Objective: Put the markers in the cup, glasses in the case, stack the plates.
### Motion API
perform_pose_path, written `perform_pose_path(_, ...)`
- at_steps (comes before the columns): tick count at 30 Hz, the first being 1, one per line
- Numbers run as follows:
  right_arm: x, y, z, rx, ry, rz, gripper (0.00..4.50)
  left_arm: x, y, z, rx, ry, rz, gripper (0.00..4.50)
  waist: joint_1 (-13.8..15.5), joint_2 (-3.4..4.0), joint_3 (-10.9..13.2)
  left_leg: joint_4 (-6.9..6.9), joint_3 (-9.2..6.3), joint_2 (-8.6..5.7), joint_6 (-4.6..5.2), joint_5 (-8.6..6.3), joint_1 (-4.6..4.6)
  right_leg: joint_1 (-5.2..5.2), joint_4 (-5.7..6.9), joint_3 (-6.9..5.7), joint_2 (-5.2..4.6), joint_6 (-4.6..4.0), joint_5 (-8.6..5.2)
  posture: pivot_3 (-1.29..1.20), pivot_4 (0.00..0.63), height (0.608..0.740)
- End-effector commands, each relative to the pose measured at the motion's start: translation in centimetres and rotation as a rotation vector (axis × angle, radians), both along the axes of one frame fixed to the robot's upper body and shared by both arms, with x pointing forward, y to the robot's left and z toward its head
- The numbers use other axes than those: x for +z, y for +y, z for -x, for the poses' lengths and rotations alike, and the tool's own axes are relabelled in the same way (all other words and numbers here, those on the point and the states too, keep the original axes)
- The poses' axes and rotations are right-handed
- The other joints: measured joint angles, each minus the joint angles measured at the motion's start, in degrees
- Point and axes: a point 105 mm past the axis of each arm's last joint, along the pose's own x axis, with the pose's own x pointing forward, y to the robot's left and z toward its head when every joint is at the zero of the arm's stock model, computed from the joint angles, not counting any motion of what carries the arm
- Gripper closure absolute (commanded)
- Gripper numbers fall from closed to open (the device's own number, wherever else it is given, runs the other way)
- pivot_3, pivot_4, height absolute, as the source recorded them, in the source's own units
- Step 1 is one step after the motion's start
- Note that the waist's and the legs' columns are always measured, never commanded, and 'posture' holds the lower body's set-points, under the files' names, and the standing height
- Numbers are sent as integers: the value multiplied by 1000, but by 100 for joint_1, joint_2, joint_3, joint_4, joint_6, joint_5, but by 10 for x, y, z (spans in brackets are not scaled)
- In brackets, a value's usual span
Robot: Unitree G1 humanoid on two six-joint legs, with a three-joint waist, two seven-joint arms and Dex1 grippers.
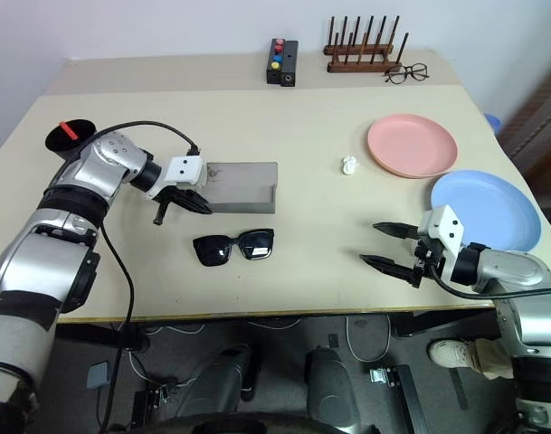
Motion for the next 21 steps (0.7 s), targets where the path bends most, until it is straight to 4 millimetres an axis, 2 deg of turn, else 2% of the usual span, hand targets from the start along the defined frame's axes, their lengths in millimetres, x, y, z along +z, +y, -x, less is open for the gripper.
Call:
perform_pose_path(1, 15, 3, 2, 12, -50, 4, 988, 13, 2, 0, 9, -26, 38, 4465, 1, 0, 0, 0, 0, 0, 0, 0, 0, 0, 0, 0, 0, 0, 0, 0, 150, 740)
perform_pose_path(12, 15, 8, 1, 20, -50, -8, 988, 8, 14, 11, 73, 35, 6, 4465, 1, 0, 0, 1, -1, 1, 1, -1, 1, 1, 0, 0, 1, 0, 0, 0, 150, 740)
perform_pose_path(21, 15, 11, 1, 32, -46, -14, 988, 9, 36, 21, 115, 40, -18, 4465, 5, 1, 0, 2, -1, 1, 1, -1, 1, 2, -1, 1, -1, 0, 0, 0, 150, 740)
